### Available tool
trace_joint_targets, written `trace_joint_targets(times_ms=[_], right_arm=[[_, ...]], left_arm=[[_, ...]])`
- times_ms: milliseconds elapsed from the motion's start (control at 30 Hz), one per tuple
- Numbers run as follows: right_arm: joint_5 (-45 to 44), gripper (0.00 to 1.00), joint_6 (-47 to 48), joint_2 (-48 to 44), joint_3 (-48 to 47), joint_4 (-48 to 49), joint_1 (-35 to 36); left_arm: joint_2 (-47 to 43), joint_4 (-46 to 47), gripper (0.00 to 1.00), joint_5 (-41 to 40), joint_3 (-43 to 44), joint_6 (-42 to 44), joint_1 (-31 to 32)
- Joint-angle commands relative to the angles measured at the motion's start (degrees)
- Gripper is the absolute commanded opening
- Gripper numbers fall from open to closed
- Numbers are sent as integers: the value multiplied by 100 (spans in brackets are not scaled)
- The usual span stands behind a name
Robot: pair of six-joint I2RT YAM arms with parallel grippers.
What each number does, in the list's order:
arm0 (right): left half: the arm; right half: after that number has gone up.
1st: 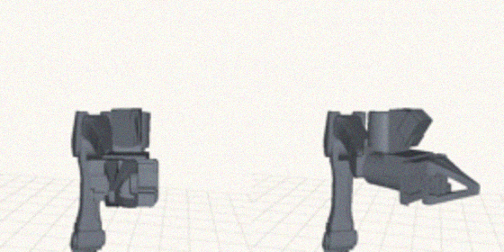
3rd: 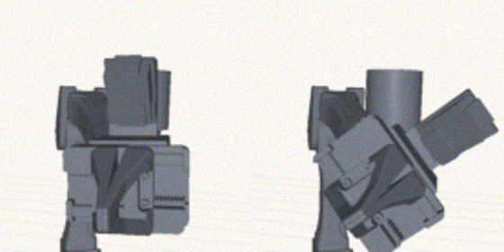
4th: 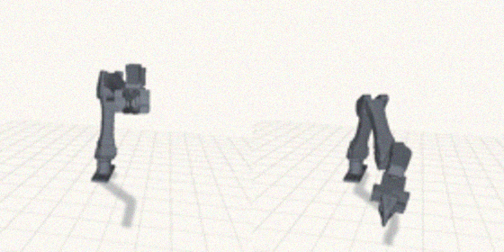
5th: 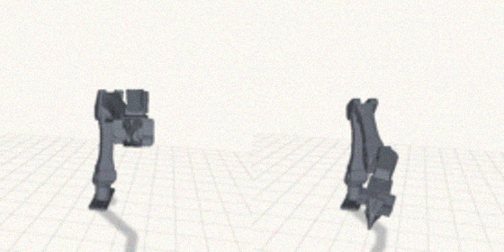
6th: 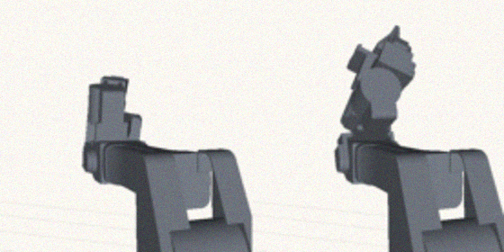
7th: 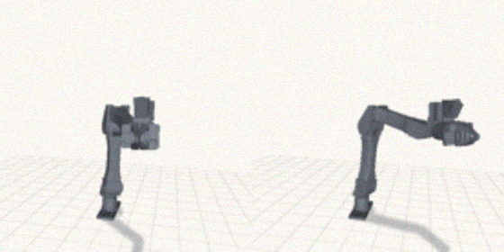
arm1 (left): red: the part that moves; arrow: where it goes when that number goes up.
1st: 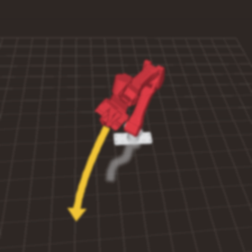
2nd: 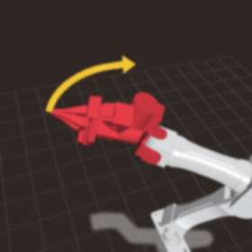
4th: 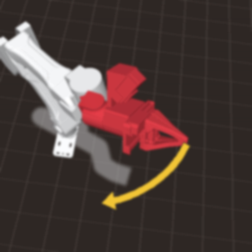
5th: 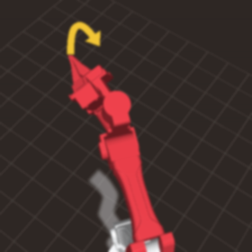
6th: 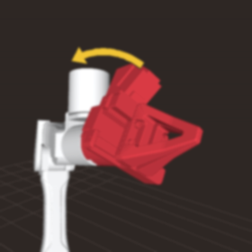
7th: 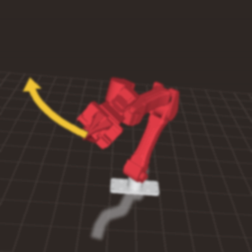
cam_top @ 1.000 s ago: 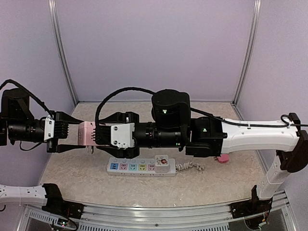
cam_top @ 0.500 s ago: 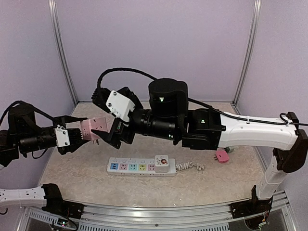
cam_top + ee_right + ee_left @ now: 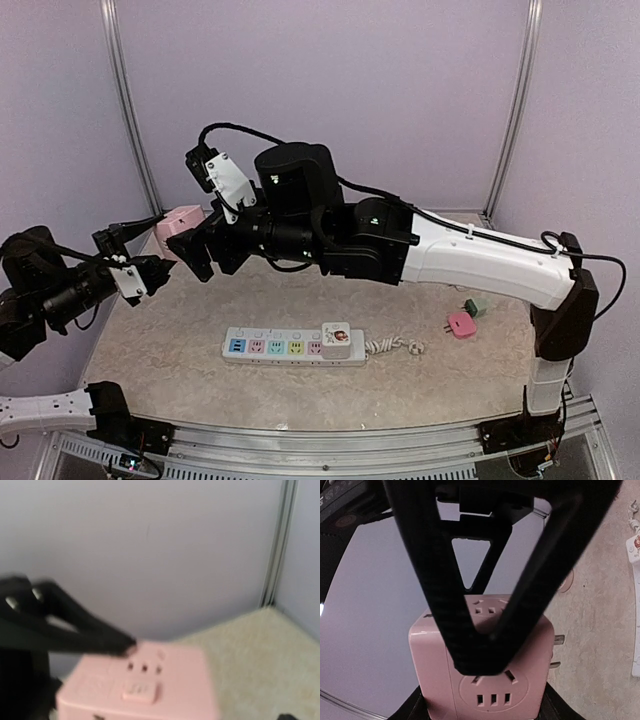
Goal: Insert the plug
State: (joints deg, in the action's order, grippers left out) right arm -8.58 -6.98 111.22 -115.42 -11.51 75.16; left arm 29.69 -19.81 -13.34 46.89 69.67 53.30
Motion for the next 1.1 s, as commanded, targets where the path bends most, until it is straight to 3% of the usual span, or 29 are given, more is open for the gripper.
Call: trace_joint_targets(times_ms=[0,67,367,400,433,467,500,533,600,667,833,933,1067], right_arm=[[97,98,-282,403,-433,-625,-54],[149,87,-318,467,-472,-605,-104],[835,6,-92,175,103,53,-288],[1069,0,40,74,247,121,-317],[1358,0,250,-49,437,200,-371],[1852,0,470,-217,789,308,-461],[2643,0,714,-402,1087,483,-571],[3469,0,944,-604,1450,739,-715],[5039,0,1234,-990,2126,1380,-919],[5556,0,1837,-1291,2501,1611,-966],[5513,0,2599,-1243,1957,683,-968],[5533,0,2578,-1124,1786,772,-970],[5434,0,2468,-1030,1690,869,-973]], left_arm=[[1,335,0,-153,-73,159,68],[9,295,0,-134,-73,168,88],[-57,-189,0,178,40,-42,158],[-66,-455,9,337,167,-282,163],[-53,-858,34,588,366,-583,163],[-4,-1317,66,899,622,-1008,159],[111,-1811,88,1373,916,-1485,154],[215,-2233,97,1772,1197,-1957,147],[490,-2866,99,2451,1677,-2724,105],[657,-2893,99,2871,1897,-3371,-2],[803,-2430,99,3324,2050,-4267,-140],[995,-2153,98,3621,2037,-4749,-97],[1138,-1569,90,3192,1965,-4822,42]])
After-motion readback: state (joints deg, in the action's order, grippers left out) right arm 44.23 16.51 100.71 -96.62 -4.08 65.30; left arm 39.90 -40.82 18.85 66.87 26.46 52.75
